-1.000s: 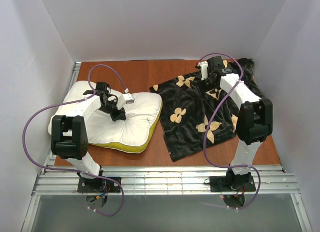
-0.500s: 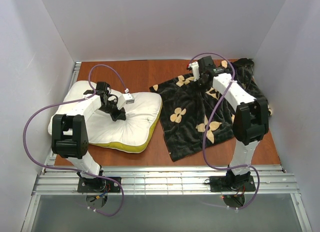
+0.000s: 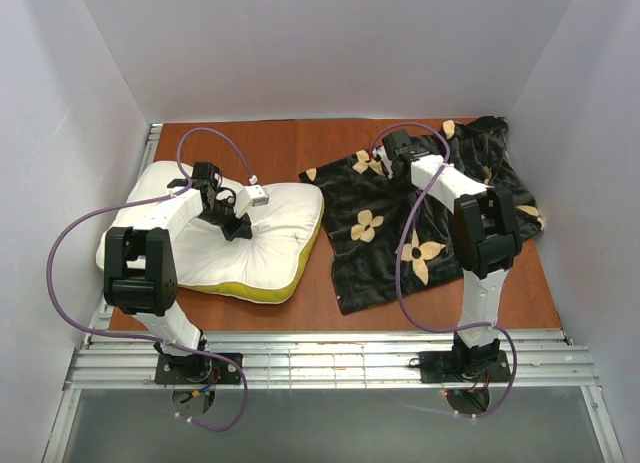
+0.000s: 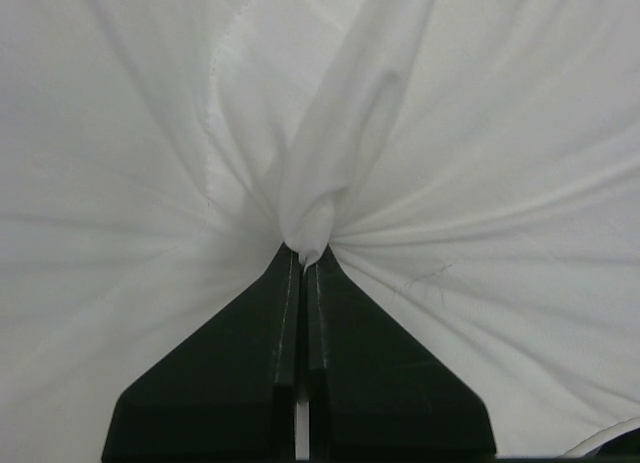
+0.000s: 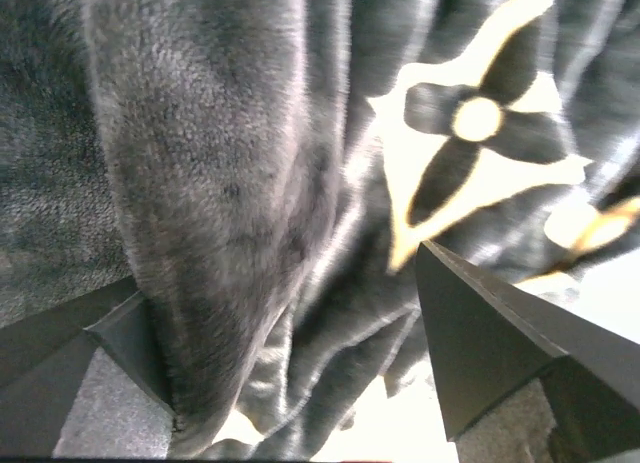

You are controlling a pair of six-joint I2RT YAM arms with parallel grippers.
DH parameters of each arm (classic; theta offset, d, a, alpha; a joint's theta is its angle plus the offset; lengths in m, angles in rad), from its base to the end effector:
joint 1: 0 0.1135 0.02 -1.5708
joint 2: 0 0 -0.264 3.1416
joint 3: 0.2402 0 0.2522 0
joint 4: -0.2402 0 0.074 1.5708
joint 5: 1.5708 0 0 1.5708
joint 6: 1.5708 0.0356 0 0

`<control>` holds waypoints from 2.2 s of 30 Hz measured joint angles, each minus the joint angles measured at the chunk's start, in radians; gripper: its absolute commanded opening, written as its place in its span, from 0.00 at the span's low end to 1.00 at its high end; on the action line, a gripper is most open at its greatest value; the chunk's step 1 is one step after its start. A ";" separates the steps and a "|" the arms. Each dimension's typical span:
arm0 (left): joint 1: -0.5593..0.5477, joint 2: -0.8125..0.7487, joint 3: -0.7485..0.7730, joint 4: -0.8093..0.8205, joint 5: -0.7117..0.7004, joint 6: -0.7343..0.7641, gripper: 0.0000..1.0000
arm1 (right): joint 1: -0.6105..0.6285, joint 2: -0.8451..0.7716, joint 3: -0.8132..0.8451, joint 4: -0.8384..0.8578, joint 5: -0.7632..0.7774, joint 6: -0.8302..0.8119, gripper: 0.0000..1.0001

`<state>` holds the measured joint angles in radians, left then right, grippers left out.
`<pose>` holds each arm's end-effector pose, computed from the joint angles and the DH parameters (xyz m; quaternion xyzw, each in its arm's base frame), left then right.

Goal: Put the pillow into the pillowcase

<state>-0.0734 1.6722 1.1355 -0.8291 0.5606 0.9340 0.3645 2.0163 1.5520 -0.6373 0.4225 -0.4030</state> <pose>0.3069 -0.0415 0.2005 0.4862 0.8235 -0.2091 0.2042 0.4049 0.1389 0.2007 -0.3108 0.9001 -0.2083 0.2233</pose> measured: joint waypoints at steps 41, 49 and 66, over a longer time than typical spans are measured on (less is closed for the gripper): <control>-0.457 0.335 0.440 0.334 -0.069 -0.421 0.79 | -0.178 -0.126 0.018 -0.064 -0.486 0.082 0.01; -0.521 0.573 0.531 0.456 -0.222 -0.465 0.34 | -0.201 -0.124 0.050 -0.077 -0.584 0.112 0.01; -0.338 0.365 0.244 0.407 -0.322 -0.171 0.00 | -0.279 -0.104 0.103 -0.131 -0.687 0.123 0.01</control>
<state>-0.4110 2.0373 1.3796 -0.4217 0.2386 0.7631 0.0853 1.9121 1.6547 -0.7681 -0.2642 -0.2802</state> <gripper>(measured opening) 0.007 0.019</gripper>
